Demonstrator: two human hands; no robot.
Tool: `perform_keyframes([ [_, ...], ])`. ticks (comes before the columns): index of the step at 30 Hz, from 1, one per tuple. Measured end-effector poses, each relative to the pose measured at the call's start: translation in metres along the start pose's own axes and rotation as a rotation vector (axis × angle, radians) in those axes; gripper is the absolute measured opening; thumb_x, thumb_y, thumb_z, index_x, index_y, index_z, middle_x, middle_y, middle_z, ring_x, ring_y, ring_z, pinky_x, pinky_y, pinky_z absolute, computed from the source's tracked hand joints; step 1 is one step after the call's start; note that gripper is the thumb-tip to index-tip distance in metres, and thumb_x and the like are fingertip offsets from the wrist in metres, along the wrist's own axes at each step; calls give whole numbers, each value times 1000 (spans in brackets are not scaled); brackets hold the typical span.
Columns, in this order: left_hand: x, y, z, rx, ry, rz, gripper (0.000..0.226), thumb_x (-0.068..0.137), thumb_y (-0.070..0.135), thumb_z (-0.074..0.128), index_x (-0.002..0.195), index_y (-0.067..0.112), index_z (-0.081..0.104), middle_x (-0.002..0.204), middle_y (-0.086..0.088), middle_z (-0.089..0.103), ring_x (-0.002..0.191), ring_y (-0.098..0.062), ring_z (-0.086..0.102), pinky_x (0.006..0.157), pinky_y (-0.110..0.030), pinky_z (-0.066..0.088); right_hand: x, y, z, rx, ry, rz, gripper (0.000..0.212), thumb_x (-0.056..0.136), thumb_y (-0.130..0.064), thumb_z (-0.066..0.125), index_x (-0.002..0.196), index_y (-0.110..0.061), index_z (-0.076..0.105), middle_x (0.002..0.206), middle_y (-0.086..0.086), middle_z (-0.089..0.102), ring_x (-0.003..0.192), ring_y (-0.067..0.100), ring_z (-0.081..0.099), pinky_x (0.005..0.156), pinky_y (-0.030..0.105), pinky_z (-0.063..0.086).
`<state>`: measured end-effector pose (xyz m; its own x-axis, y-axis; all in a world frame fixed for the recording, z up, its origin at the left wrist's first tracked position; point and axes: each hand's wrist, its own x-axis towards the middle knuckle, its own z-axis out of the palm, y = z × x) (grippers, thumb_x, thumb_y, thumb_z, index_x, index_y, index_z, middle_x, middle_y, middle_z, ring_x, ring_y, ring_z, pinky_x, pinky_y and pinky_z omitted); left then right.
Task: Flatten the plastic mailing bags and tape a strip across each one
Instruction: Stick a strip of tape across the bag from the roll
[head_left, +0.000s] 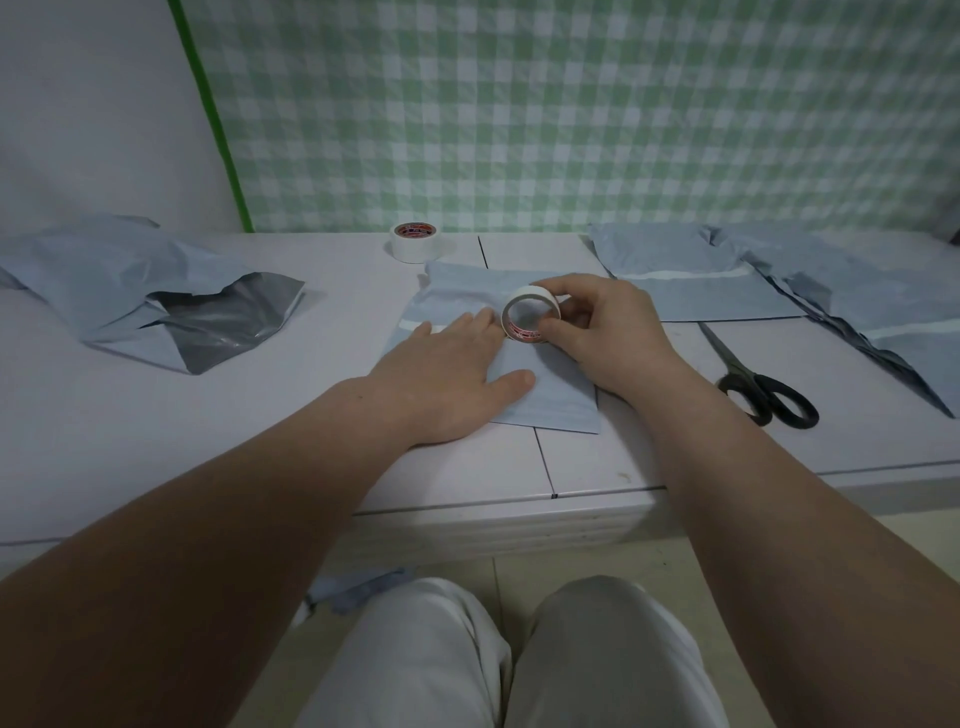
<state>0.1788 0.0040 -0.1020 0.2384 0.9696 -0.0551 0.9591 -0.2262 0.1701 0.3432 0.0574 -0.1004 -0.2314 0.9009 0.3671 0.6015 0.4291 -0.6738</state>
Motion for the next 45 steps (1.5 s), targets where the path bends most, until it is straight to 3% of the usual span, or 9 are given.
perform_keyframes([
  [3,1,-1,2,2,1,-8,71,95,57,23,153,22,1,160,3,-2,147,-10,0,119,-38,1,1,0,2,-11,51,10,32,82,-12,64,109,-29,70,76,-11,61,69,0,53,68,18,40],
  [5,1,-1,2,7,-5,-18,72,95,58,23,153,21,1,160,4,-4,147,-10,-1,119,-38,1,2,1,2,-11,94,15,35,83,-12,63,111,-33,69,81,-7,61,82,8,55,72,20,41],
  [8,1,0,1,13,-14,-28,73,95,59,22,153,20,1,160,4,-5,147,-10,-3,120,-38,0,2,0,0,-12,124,22,38,83,-10,59,110,-36,66,85,-3,60,89,4,44,67,5,33],
  [14,-1,1,1,9,-16,-29,73,94,60,22,152,20,2,160,3,-5,147,-10,-2,120,-38,1,-3,-3,-4,10,131,15,31,81,-3,51,97,-29,55,82,-5,55,94,9,34,64,21,36],
  [18,-2,1,0,9,-7,-28,73,94,60,22,152,19,4,160,3,-3,147,-11,-1,120,-38,1,-2,-4,-4,-61,188,-15,28,82,-2,51,87,-29,54,76,-17,50,91,16,46,68,31,41],
  [22,-1,0,1,9,-4,-20,74,94,61,22,152,19,5,160,2,-3,147,-11,-1,119,-38,1,-2,-4,-3,-116,236,-8,29,80,-2,51,83,-31,56,80,-9,59,79,18,56,72,39,51],
  [34,2,-1,0,63,-4,8,69,93,63,19,151,27,10,160,2,6,145,-15,9,118,-44,9,-1,-6,-2,-169,182,-24,33,80,3,47,93,-20,68,95,3,64,90,22,58,80,41,49],
  [42,1,9,-5,114,-84,-49,67,90,68,13,150,41,2,160,-2,-7,147,-19,-4,117,-51,-2,-1,-3,1,-200,144,-98,38,81,4,44,100,-16,70,101,5,65,104,21,52,85,38,45],
  [45,3,11,-3,186,-82,-54,67,87,71,8,148,45,-2,160,-4,-7,147,-20,-4,115,-56,-4,-1,-1,2,-212,121,-134,40,80,-7,39,102,-18,71,99,3,66,106,22,49,84,38,44],
])
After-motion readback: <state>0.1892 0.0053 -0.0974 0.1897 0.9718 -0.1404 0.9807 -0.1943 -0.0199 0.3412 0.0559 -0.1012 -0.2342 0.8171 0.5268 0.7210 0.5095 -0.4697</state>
